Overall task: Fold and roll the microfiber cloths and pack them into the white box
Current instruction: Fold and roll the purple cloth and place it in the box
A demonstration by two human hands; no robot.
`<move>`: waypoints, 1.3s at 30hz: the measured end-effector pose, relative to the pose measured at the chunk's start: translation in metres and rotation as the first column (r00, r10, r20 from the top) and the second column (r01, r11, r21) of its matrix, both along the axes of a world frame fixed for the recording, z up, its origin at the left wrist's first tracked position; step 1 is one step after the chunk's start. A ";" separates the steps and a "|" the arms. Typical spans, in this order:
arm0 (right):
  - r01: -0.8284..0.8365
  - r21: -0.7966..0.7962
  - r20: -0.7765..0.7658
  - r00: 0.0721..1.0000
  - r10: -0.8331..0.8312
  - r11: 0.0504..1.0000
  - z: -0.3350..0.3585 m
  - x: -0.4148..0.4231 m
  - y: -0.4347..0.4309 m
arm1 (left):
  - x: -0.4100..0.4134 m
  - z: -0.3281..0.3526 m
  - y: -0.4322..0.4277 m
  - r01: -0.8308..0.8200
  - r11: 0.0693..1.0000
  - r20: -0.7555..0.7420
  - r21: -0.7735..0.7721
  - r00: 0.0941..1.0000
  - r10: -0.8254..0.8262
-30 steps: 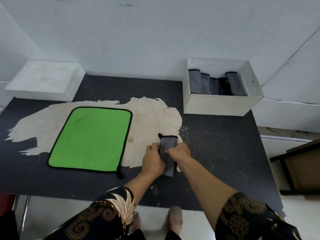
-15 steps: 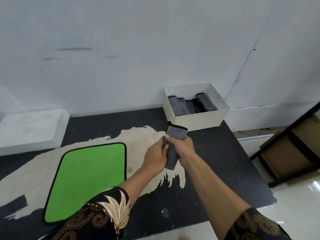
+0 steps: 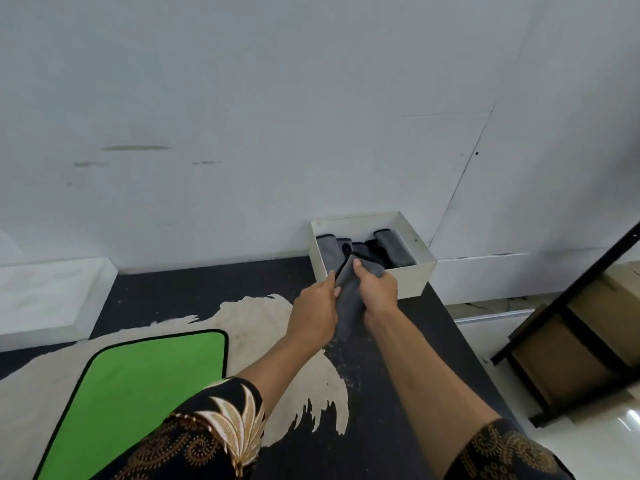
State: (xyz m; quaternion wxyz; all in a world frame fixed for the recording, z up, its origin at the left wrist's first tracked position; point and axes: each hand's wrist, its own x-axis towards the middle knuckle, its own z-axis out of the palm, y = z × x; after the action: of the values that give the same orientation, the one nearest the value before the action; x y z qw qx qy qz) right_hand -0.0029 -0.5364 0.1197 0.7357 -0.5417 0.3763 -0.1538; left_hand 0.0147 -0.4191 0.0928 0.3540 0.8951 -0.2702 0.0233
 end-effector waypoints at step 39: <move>-0.669 -0.714 -0.697 0.655 0.291 -0.205 -0.120 0.200 -0.228 | 0.189 -0.094 -0.211 0.035 0.882 -0.407 0.470 0.895 0.182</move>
State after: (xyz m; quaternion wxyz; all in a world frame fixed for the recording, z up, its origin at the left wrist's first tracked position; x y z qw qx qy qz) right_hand 0.1974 -0.7643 -0.0004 0.0956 -0.9951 0.0203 0.0166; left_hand 0.2035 -0.6296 -0.0014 0.1793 0.9451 -0.1455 -0.2311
